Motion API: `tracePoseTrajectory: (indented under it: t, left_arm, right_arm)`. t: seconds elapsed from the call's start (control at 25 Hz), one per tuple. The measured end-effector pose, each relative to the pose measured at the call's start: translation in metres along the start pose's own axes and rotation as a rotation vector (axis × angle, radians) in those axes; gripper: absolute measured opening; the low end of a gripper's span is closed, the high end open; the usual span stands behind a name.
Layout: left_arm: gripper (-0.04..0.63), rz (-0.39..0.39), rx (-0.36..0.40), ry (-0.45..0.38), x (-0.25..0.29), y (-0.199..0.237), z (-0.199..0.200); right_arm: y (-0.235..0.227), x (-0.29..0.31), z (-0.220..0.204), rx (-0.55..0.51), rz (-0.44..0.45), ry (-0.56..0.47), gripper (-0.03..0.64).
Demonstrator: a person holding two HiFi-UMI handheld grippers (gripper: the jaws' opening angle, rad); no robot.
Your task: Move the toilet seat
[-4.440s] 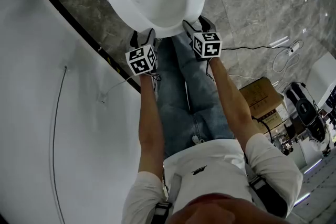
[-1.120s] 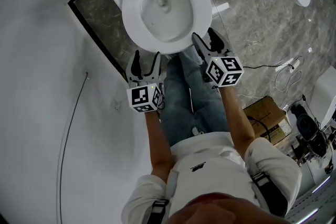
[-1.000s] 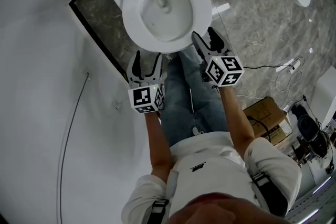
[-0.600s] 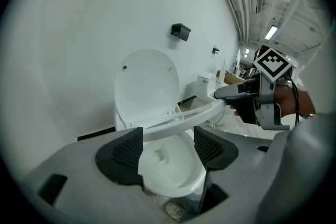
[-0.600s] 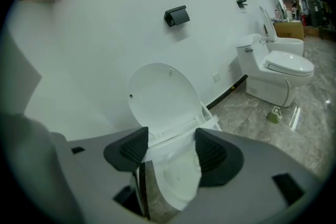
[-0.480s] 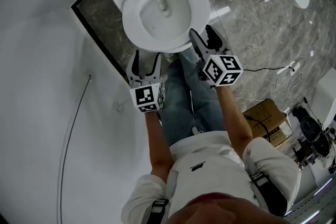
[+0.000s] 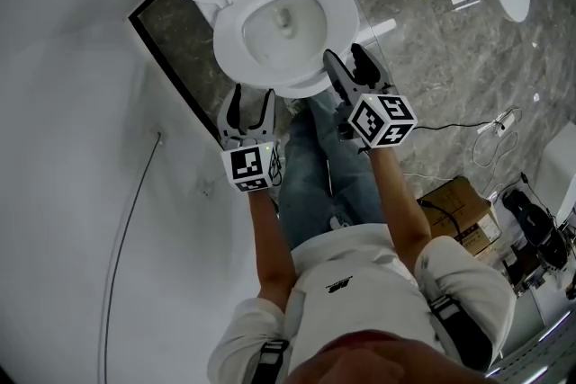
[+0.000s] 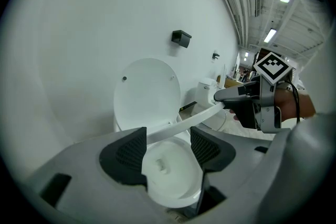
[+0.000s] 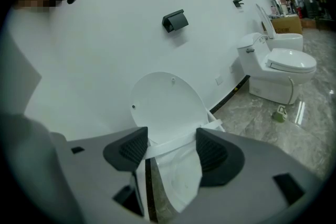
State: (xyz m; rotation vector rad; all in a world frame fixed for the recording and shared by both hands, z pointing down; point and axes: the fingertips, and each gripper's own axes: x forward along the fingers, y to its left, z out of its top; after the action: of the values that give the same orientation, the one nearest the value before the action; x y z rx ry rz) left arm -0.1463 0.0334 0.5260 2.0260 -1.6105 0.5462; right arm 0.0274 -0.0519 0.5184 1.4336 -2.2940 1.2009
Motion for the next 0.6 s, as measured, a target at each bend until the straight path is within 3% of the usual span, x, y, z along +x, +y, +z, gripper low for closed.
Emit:
tracePoseTrajectory:
  t: [0.16,0.6]
  left_arm:
    - [0.282,0.002,-0.019,-0.004,0.002,0.002,0.007]
    - [0.282,0.013,-0.059,-0.033,0.010,0.013,0.032]
  right_arm:
    - [0.002,0.000,0.008,-0.006,0.023,-0.010,0.295]
    - [0.027,-0.004,0.030,-0.352,0.140,-0.007,0.295]
